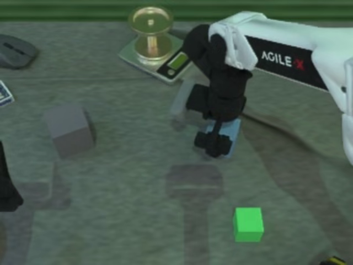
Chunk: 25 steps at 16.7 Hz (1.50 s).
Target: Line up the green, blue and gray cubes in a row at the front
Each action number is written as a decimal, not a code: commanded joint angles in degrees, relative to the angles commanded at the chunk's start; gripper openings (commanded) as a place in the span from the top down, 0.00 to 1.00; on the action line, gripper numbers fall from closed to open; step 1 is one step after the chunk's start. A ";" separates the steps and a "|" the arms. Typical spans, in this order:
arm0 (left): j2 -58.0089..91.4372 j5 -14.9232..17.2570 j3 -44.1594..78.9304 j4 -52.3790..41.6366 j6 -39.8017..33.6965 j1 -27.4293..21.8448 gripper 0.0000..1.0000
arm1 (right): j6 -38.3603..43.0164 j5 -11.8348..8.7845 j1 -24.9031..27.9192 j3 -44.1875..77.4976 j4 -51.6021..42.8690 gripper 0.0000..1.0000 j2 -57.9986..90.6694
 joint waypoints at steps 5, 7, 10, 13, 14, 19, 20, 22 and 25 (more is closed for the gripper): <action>0.00 0.00 0.00 0.00 0.00 0.00 0.00 | 0.00 0.00 0.00 0.00 0.00 0.98 0.00; 0.00 0.00 0.00 0.00 0.00 0.00 0.00 | 0.00 0.00 0.00 0.00 0.00 1.00 0.00; 0.00 0.00 0.00 0.00 0.00 0.00 0.00 | 0.00 0.00 0.00 0.00 0.00 1.00 0.00; 0.00 0.00 0.00 0.00 0.00 0.00 0.00 | 0.00 0.00 0.00 0.00 0.00 1.00 0.00; 0.00 0.00 0.00 0.00 0.00 0.00 0.00 | 0.41 -0.43 0.16 -0.02 -0.57 1.00 -1.22; 0.00 0.00 0.00 0.00 0.00 0.00 0.00 | 0.18 -0.40 0.57 5.75 -7.10 1.00 -2.00; 0.00 0.00 0.00 0.00 0.00 0.00 0.00 | 0.23 -0.41 0.59 7.57 -9.56 1.00 -2.27; 0.00 0.00 0.00 0.00 0.00 0.00 0.00 | 0.32 -0.45 0.61 10.78 -13.39 1.00 -2.86; 0.00 0.00 0.00 0.00 0.00 0.00 0.00 | 0.32 -0.46 0.67 12.19 -14.85 1.00 -3.30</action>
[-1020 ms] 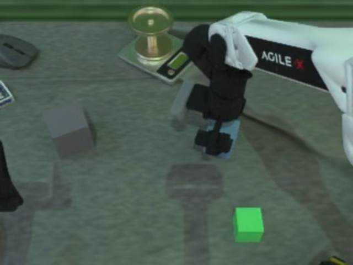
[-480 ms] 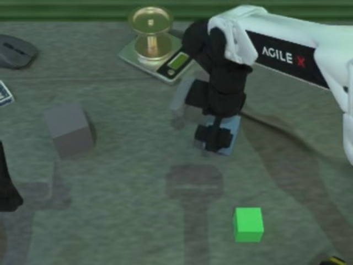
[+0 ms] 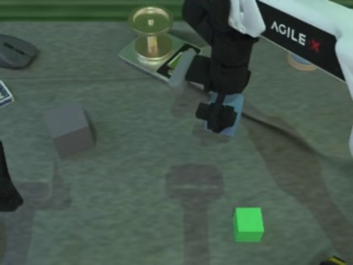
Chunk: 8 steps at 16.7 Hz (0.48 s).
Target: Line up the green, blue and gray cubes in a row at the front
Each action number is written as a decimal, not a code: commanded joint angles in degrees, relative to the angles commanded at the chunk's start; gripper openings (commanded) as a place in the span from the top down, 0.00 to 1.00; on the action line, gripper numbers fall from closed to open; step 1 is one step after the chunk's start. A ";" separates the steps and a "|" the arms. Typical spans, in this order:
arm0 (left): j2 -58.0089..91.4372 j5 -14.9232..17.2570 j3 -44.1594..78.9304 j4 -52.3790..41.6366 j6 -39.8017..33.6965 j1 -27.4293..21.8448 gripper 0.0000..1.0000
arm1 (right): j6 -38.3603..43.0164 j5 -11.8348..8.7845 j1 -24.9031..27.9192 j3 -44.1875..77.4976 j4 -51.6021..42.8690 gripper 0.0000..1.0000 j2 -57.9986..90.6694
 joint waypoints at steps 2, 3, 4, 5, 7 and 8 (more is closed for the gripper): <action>0.00 0.00 0.00 0.00 0.00 0.00 0.00 | 0.09 -0.01 -0.29 -0.09 0.13 1.00 0.19; 0.00 0.00 0.00 0.00 0.00 0.00 0.00 | 0.10 -0.01 -0.20 -0.23 0.19 1.00 0.06; 0.00 0.00 0.00 0.00 0.00 0.00 0.00 | 0.12 -0.01 0.23 -0.96 0.47 1.00 -0.58; 0.00 0.00 0.00 0.00 0.00 0.00 0.00 | 0.13 -0.01 1.01 -2.29 0.97 1.00 -1.69; 0.00 0.00 0.00 0.00 0.00 0.00 0.00 | 0.09 -0.02 3.40 -6.72 2.48 1.00 -5.00; 0.00 0.00 0.00 0.00 0.00 0.00 0.00 | 0.06 -0.04 4.92 -9.59 3.39 1.00 -7.03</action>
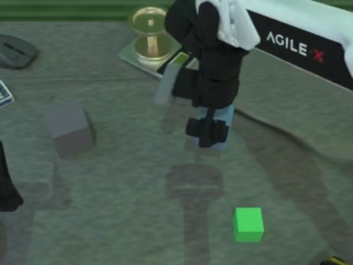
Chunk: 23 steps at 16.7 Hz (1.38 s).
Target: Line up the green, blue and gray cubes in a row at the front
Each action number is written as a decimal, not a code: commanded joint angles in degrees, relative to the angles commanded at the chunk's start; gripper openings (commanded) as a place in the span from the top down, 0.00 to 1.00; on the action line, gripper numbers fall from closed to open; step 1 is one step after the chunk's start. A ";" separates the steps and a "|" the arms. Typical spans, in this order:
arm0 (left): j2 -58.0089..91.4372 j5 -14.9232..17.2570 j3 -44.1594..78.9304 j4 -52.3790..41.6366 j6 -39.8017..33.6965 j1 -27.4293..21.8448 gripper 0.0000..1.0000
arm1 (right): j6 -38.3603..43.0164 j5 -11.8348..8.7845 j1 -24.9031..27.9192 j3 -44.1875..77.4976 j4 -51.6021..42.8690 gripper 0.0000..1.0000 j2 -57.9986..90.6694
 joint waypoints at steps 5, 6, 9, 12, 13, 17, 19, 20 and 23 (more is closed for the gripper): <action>0.00 0.00 0.00 0.00 0.00 0.00 0.00 | 0.00 -0.17 8.80 -17.92 4.90 1.00 -11.40; 0.00 0.00 0.00 0.00 0.00 0.00 0.00 | 0.00 -0.21 10.48 -21.12 5.83 1.00 -13.57; 0.00 0.00 0.00 0.00 0.00 0.00 0.00 | -0.08 -0.25 14.32 -27.29 7.97 1.00 -18.37; 0.00 0.00 0.00 0.00 0.00 0.00 0.00 | -0.12 -0.25 15.12 -28.39 8.42 1.00 -19.35; 0.00 0.00 0.00 0.00 0.00 0.00 0.00 | -0.12 -0.25 15.12 -28.39 8.42 1.00 -19.35; 0.00 0.00 0.00 0.00 0.00 0.00 0.00 | -0.04 -0.24 14.91 -30.00 10.59 1.00 -18.56; 0.00 0.00 0.00 0.00 0.00 0.00 0.00 | -0.12 -0.20 15.04 -32.73 14.62 1.00 -17.53; 0.00 0.00 0.00 0.00 0.00 0.00 0.00 | -0.09 -0.21 15.04 -34.29 16.93 1.00 -16.91; 0.00 0.00 0.00 0.00 0.00 0.00 0.00 | -0.04 -0.23 15.06 -38.11 22.31 1.00 -15.35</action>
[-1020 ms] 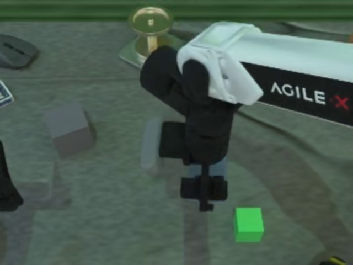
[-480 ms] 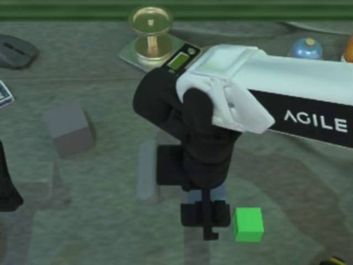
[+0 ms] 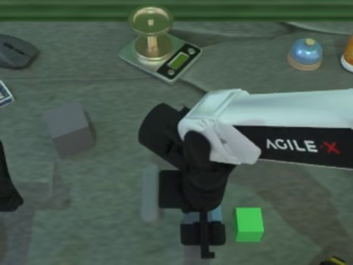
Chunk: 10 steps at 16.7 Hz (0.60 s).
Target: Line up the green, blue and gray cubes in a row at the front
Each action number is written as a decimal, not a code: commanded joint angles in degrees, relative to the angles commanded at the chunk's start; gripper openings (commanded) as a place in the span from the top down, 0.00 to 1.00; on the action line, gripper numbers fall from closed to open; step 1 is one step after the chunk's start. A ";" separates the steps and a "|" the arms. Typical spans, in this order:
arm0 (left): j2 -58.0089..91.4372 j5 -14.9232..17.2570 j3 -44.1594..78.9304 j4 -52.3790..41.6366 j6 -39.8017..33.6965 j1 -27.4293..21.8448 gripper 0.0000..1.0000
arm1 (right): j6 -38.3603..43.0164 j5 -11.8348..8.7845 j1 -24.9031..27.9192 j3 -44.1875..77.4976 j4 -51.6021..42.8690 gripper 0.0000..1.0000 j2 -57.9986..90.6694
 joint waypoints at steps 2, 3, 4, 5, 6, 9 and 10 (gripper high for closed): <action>0.00 0.00 0.00 0.00 0.00 0.00 0.00 | -0.03 0.01 0.05 -0.65 0.75 1.00 0.28; 0.00 0.00 0.00 0.00 0.00 0.00 0.00 | -0.03 0.01 0.05 -0.65 0.75 1.00 0.28; 0.00 0.00 0.00 0.00 0.00 0.00 0.00 | -0.03 0.01 0.05 -0.65 0.75 1.00 0.28; 0.00 0.00 0.00 0.00 0.00 0.00 0.00 | -0.03 0.01 0.05 -0.65 0.75 1.00 0.28; 0.00 0.00 0.00 0.00 0.00 0.00 0.00 | -0.03 0.01 0.05 -0.65 0.75 0.92 0.28; 0.00 0.00 0.00 0.00 0.00 0.00 0.00 | -0.03 0.01 0.05 -0.65 0.75 0.70 0.28; 0.00 0.00 0.00 0.00 0.00 0.00 0.00 | -0.03 0.01 0.05 -0.65 0.75 0.62 0.28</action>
